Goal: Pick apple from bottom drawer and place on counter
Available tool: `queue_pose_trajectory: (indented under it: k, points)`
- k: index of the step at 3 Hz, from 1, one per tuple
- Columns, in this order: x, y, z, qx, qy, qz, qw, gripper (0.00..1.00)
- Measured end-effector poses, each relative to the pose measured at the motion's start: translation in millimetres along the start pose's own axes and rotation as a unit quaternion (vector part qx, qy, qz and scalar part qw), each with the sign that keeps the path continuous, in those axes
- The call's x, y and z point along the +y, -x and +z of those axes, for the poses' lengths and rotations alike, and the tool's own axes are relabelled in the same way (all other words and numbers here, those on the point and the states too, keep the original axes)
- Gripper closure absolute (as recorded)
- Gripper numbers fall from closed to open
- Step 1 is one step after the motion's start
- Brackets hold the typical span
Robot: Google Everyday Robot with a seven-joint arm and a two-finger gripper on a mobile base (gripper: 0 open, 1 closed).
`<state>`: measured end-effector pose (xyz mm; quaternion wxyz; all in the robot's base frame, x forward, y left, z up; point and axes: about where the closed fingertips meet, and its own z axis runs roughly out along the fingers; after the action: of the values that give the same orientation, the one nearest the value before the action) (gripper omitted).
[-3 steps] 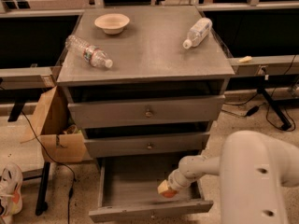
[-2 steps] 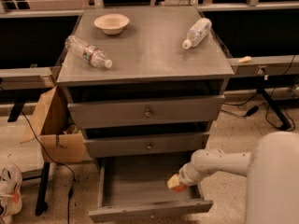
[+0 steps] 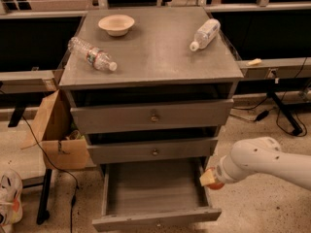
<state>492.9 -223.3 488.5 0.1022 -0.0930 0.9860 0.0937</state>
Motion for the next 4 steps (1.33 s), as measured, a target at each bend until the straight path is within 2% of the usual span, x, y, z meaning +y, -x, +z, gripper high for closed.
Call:
queue_pose_trajectory:
  k: [1,2,3,4]
  points:
    - [8,-3,-86,-0.028,-0.027,0.025,0.9989,1.00]
    - [12,14,-144,-0.068,-0.055,0.015,0.9960,1.00]
    - [12,15,-145,-0.070,-0.055,0.014,0.9959,1.00]
    - [14,29,-168,-0.104,-0.038,0.019,0.9937,1.00]
